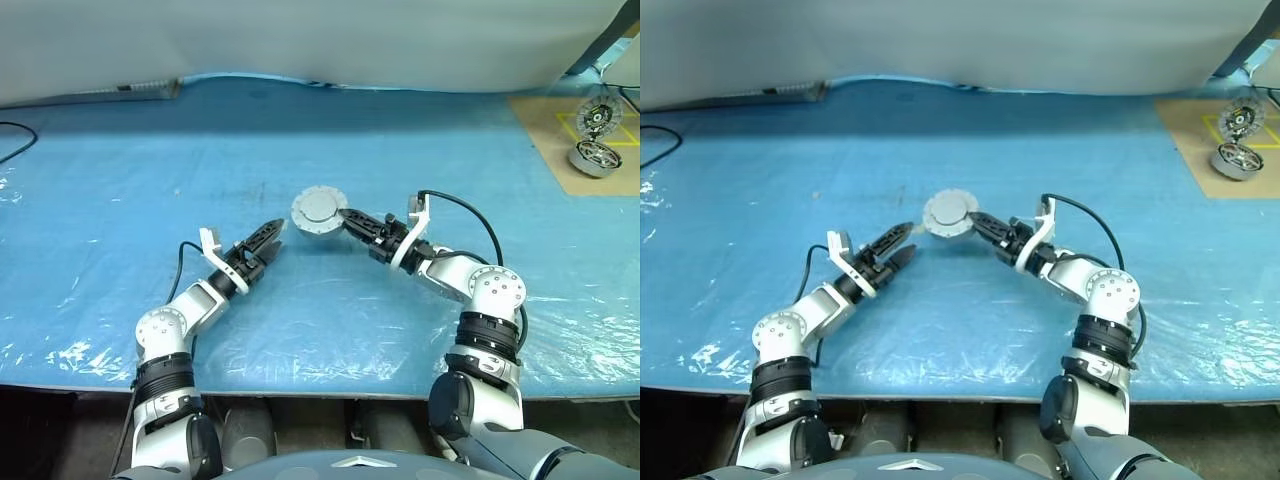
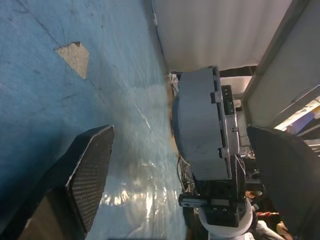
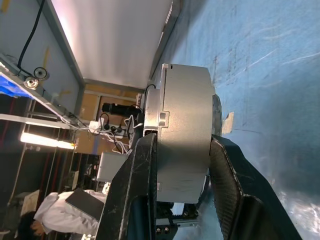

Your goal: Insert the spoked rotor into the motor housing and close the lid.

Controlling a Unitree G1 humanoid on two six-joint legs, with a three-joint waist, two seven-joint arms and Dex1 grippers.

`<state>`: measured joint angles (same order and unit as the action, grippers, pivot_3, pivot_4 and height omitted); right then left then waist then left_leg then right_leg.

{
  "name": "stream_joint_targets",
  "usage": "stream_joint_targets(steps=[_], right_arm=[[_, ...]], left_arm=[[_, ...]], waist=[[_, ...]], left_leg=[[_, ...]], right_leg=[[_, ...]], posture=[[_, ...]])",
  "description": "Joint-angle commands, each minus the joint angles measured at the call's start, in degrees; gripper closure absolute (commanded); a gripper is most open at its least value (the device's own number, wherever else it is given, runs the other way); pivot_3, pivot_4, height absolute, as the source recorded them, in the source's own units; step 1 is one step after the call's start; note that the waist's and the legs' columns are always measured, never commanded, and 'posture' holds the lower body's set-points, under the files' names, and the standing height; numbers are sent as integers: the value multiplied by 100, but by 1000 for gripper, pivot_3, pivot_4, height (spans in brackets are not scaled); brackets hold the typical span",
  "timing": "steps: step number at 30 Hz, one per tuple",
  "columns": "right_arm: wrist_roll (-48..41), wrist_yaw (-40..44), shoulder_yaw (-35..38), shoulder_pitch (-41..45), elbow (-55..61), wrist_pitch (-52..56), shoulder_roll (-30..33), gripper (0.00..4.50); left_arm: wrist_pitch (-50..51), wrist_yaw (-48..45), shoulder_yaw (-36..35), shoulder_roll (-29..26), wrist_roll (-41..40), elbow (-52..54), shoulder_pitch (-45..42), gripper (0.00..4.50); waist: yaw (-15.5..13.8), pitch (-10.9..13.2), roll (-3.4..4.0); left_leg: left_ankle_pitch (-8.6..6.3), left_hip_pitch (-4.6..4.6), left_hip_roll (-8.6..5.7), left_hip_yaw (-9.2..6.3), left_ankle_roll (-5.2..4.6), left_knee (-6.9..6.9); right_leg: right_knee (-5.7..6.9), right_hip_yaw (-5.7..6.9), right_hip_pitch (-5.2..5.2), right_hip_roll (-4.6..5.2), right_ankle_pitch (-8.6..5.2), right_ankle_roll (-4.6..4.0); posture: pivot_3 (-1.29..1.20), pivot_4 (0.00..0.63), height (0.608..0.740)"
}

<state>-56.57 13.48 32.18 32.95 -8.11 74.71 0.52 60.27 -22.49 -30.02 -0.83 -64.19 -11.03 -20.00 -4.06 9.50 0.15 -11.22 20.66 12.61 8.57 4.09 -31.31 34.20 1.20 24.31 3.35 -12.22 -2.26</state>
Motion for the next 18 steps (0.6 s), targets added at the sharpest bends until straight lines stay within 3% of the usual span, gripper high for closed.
stream_joint_targets(steps=[1,18], right_arm=[[-438,61,-93,215,133,-20,-118,3416],[-1020,-411,-242,-33,502,309,-359,3416]], left_arm=[[51,117,-71,169,-526,176,25,0],[-127,326,144,544,-1224,-182,-111,0]], waist=[[-1,0,0],[-10,0,0]], left_leg=[[0,0,0,0,0,0],[1,21,-1,-4,1,-13]], right_leg=[[0,0,0,0,0,1],[9,0,0,0,7,11]], posture=[[0,150,740],[0,150,740]])
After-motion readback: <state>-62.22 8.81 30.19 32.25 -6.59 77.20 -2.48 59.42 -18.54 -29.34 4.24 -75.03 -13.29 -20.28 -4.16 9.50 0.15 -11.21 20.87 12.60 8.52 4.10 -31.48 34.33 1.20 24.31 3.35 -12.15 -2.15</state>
